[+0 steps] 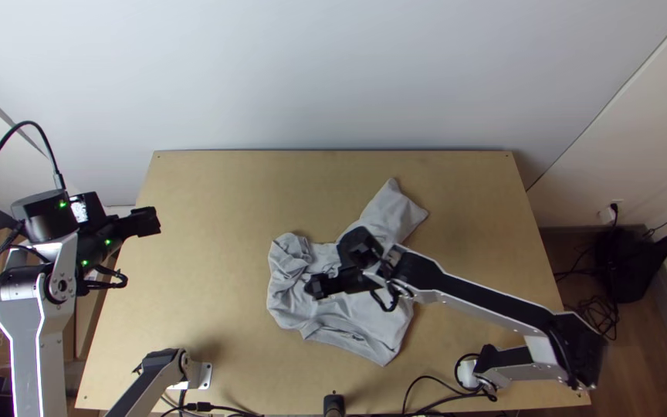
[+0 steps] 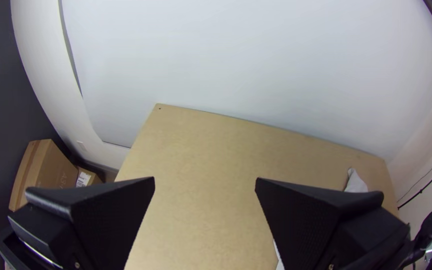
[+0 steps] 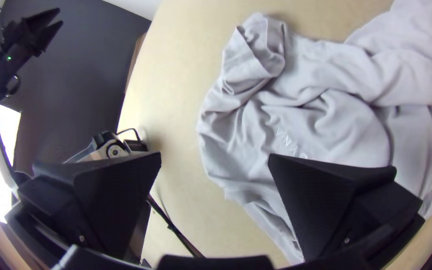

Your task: Fold the t-shirt

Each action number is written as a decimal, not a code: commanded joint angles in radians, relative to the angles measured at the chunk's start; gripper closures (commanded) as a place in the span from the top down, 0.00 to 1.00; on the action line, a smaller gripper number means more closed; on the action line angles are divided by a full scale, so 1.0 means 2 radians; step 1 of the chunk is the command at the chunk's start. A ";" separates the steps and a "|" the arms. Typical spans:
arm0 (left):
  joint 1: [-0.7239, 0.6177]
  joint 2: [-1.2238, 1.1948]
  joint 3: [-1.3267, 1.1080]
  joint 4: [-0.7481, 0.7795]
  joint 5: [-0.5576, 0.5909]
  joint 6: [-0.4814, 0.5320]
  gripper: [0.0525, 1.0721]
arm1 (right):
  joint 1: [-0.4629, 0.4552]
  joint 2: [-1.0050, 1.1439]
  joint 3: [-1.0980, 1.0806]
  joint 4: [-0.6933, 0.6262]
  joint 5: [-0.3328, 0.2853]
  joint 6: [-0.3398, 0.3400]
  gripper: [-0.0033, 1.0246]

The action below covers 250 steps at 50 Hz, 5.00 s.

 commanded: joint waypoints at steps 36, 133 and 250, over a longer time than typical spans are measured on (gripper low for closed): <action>0.013 -0.028 -0.045 0.024 0.001 -0.008 0.95 | 0.067 0.196 0.091 0.094 -0.005 -0.029 0.88; -0.274 0.049 -0.125 0.189 -0.004 0.016 0.95 | -0.028 -0.166 -0.150 -0.041 0.093 -0.090 0.03; -0.569 0.749 0.402 0.246 -0.021 0.132 0.74 | 0.097 -0.193 -0.253 0.057 0.017 -0.188 0.03</action>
